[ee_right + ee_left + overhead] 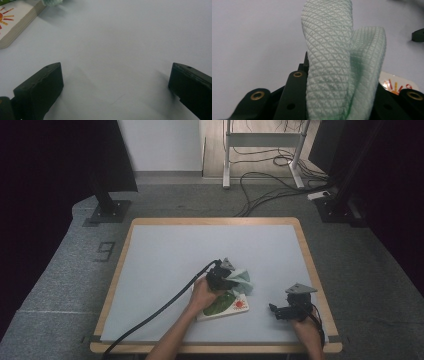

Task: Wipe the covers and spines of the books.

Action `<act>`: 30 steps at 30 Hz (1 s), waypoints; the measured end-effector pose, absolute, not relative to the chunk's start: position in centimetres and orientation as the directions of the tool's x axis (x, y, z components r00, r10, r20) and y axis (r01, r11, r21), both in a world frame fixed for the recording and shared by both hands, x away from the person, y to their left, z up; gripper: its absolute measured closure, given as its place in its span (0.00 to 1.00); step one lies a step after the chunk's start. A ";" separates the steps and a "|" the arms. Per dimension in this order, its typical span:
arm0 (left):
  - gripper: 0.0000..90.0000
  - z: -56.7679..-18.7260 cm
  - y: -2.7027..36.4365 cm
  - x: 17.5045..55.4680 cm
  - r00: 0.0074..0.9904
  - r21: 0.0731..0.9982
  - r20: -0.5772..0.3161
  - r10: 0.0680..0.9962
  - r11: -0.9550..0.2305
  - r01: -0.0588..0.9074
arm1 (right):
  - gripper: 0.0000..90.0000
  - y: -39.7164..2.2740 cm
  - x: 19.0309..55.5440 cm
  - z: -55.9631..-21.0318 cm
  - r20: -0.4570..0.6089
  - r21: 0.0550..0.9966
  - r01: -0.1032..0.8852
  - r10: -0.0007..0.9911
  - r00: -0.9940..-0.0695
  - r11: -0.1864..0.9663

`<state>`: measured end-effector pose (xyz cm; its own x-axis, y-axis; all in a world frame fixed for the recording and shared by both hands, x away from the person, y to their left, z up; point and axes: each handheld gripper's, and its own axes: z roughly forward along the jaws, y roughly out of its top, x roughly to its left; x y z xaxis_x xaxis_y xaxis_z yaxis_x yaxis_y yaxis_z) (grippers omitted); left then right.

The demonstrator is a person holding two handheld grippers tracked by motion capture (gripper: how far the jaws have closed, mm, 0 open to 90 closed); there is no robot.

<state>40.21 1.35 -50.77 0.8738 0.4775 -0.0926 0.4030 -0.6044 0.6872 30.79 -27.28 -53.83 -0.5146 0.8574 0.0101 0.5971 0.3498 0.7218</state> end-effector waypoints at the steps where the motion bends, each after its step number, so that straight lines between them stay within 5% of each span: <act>1: 0.81 -50.8 1.3 40.1 0.874 0.689 -0.097 0.475 -0.602 0.403 | 0.00 -27.3 30.8 -53.8 0.010 0.722 0.597 0.858 -0.514 0.350; 30: 0.80 -50.5 6.1 37.2 0.884 0.666 -0.096 0.458 -0.631 0.399 | 0.00 -27.2 30.7 -53.8 0.004 0.725 0.591 0.856 -0.517 0.354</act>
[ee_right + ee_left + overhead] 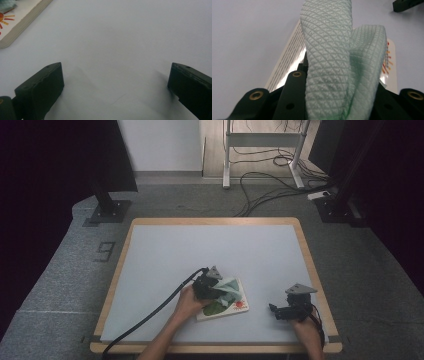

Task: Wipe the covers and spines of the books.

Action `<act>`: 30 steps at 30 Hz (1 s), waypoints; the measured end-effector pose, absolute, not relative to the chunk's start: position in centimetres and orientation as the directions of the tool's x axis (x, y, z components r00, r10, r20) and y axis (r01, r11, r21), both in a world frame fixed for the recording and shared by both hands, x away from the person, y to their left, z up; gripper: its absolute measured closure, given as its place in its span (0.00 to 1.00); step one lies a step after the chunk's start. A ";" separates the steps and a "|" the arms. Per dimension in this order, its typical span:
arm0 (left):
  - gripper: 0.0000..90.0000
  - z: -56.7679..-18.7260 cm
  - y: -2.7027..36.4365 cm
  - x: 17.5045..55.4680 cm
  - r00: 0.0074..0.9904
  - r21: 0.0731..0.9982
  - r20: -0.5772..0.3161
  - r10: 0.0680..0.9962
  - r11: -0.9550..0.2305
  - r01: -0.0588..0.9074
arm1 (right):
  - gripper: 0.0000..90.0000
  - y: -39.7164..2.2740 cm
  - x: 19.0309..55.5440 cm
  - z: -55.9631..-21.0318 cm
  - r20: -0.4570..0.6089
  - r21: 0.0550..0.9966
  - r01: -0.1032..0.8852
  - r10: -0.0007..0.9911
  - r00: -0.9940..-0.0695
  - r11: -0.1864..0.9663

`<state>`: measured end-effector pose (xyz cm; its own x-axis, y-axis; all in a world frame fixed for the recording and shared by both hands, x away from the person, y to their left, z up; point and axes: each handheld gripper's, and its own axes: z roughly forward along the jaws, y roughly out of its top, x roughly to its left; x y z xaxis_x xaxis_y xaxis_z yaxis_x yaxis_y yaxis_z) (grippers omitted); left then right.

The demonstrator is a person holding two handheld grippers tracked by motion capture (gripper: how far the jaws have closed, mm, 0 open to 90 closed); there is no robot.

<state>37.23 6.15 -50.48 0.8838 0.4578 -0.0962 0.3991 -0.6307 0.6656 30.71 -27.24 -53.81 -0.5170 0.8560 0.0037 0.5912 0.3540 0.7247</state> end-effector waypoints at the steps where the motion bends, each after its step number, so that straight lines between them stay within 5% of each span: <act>1: 0.80 -50.5 6.6 37.1 0.881 0.667 -0.099 0.463 -0.626 0.404 | 0.00 -27.2 30.7 -53.8 0.004 0.724 0.592 0.856 -0.517 0.354; 30: 0.80 -50.1 14.2 33.8 0.838 0.663 -0.089 0.538 -0.596 0.453 | 0.00 -27.2 30.7 -53.8 0.003 0.726 0.589 0.855 -0.519 0.355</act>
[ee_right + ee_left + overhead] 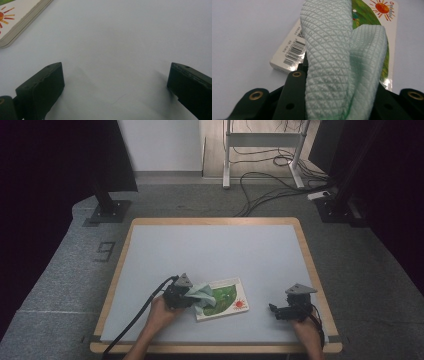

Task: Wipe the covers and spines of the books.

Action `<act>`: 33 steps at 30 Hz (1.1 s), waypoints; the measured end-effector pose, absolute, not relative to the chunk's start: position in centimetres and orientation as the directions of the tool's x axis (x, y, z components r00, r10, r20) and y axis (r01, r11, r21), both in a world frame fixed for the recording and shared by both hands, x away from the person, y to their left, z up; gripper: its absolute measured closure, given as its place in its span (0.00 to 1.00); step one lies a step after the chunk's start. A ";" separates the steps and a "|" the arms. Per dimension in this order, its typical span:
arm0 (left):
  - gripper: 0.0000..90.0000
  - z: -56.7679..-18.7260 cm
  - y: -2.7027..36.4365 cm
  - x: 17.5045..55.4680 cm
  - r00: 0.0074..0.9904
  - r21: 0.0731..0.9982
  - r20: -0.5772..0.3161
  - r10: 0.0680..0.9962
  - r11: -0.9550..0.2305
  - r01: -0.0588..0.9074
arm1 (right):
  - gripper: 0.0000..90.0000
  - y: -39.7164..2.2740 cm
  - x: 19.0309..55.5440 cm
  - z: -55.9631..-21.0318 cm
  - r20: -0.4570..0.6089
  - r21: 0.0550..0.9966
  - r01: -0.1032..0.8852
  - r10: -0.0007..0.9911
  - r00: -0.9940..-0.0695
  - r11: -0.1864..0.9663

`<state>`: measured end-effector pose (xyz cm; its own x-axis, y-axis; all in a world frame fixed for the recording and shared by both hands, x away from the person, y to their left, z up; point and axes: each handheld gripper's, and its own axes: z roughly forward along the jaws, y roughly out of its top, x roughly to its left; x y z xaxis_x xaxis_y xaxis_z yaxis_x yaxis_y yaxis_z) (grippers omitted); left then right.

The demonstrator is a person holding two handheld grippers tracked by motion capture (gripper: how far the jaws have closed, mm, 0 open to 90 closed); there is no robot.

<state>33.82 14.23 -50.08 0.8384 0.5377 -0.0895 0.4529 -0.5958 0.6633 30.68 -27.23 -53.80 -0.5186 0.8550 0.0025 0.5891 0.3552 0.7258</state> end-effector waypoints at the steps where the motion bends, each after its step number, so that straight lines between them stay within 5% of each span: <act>1: 0.80 -50.1 14.3 33.6 0.841 0.662 -0.090 0.534 -0.598 0.451 | 0.00 -27.2 30.7 -53.8 0.003 0.726 0.590 0.855 -0.518 0.355; 33: 0.80 -50.4 7.1 34.4 0.888 0.663 -0.110 0.446 -0.632 0.400 | 0.00 -27.2 30.7 -53.8 0.004 0.725 0.590 0.855 -0.519 0.355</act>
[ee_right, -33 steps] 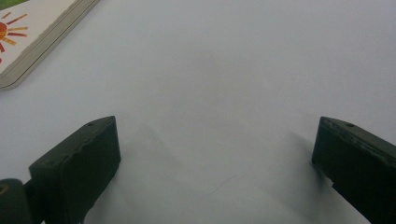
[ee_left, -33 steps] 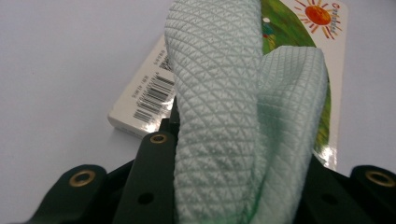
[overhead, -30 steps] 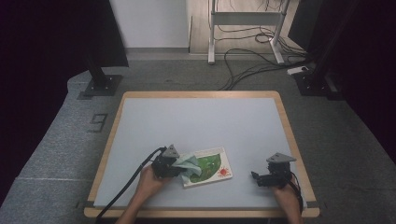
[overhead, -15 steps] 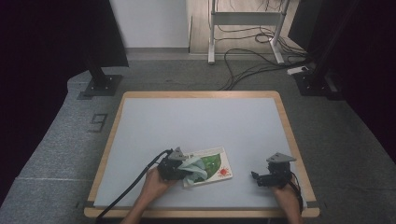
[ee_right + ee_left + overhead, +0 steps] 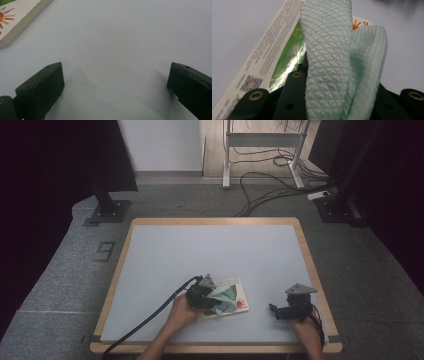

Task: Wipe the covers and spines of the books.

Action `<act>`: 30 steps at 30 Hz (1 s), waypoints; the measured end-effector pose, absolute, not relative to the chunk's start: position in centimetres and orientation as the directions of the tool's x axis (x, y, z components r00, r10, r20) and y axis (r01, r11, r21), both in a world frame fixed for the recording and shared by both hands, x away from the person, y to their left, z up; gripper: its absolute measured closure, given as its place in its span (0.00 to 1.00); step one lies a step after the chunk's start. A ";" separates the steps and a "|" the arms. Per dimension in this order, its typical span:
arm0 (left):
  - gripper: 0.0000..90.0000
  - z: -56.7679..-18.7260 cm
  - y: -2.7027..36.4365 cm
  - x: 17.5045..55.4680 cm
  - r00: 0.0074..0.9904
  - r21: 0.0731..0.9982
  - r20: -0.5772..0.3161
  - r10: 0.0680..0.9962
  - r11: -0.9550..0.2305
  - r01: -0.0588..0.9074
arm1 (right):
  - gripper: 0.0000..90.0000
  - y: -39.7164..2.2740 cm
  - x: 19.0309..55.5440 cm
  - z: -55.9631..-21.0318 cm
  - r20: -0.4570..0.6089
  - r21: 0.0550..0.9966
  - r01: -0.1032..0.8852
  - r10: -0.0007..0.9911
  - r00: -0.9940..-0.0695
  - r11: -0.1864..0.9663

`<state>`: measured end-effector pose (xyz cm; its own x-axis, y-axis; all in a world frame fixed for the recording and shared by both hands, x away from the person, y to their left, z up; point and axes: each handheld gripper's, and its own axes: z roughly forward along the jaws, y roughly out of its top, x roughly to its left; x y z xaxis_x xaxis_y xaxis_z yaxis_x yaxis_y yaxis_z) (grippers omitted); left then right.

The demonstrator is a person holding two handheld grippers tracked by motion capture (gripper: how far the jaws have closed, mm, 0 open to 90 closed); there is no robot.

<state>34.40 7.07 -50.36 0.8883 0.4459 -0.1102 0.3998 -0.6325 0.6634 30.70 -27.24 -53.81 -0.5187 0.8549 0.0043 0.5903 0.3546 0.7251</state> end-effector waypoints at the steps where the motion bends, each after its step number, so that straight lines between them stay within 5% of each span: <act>1: 0.80 -50.4 6.7 34.5 0.889 0.663 -0.113 0.444 -0.632 0.400 | 0.00 -27.2 30.7 -53.8 0.004 0.725 0.590 0.855 -0.519 0.355; 30: 0.80 -50.6 -0.6 35.1 0.933 0.654 -0.127 0.337 -0.678 0.334 | 0.00 -27.2 30.7 -53.8 0.004 0.726 0.590 0.855 -0.519 0.355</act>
<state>35.09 -0.63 -50.59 0.9329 0.3371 -0.1272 0.3343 -0.6783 0.6544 30.68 -27.24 -53.80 -0.5189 0.8548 0.0041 0.5898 0.3546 0.7255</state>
